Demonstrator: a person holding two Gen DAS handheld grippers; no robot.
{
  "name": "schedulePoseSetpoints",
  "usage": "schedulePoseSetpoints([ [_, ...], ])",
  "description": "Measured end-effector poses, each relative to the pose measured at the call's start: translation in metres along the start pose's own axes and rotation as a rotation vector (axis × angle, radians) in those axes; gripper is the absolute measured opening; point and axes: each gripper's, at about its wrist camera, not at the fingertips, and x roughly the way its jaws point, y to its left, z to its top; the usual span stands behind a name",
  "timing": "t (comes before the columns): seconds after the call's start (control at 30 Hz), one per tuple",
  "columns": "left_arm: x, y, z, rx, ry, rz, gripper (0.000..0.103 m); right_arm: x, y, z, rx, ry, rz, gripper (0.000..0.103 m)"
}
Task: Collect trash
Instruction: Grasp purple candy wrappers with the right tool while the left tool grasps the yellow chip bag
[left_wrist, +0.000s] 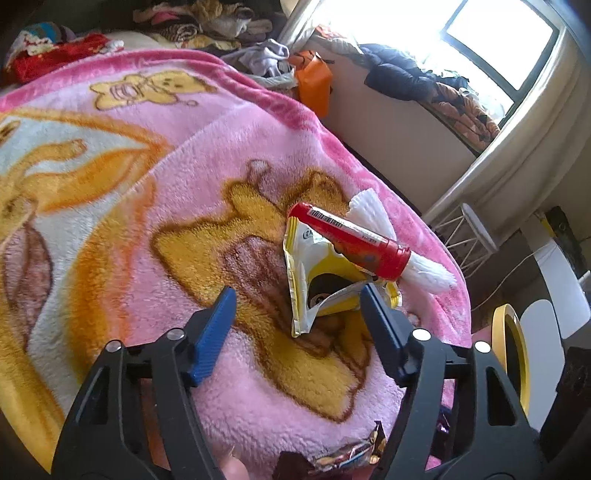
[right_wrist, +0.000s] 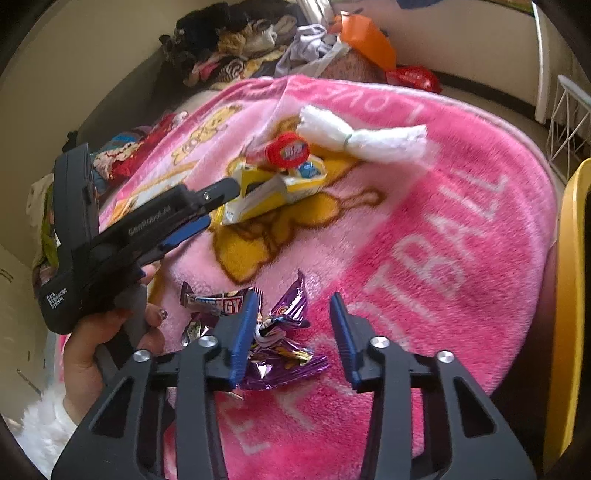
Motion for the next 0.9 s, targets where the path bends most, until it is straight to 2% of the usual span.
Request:
schedulePoseSetpoints([
  [0.03,0.002,0.0,0.0,-0.004,0.004,-0.004,0.057,0.002,0.0,0.0,0.005,0.007,0.004,0.025],
  [0.33,0.009,0.003,0.0,-0.054,0.039,-0.061,0.031,-0.011,-0.001,-0.004,0.006,-0.04,0.022,0.021],
  [0.47,0.011,-0.001,-0.003,-0.055,0.051,-0.072,0.014,-0.018,-0.001,-0.006,0.001,-0.064,0.022,0.021],
  [0.6,0.002,-0.008,-0.005,-0.033,0.023,-0.08,0.01,-0.026,0.0,-0.007,-0.007,-0.093,0.016,0.02],
  [0.9,-0.033,-0.036,-0.015,0.037,-0.059,-0.099,0.009,-0.043,-0.001,-0.013,-0.035,-0.149,-0.002,0.019],
])
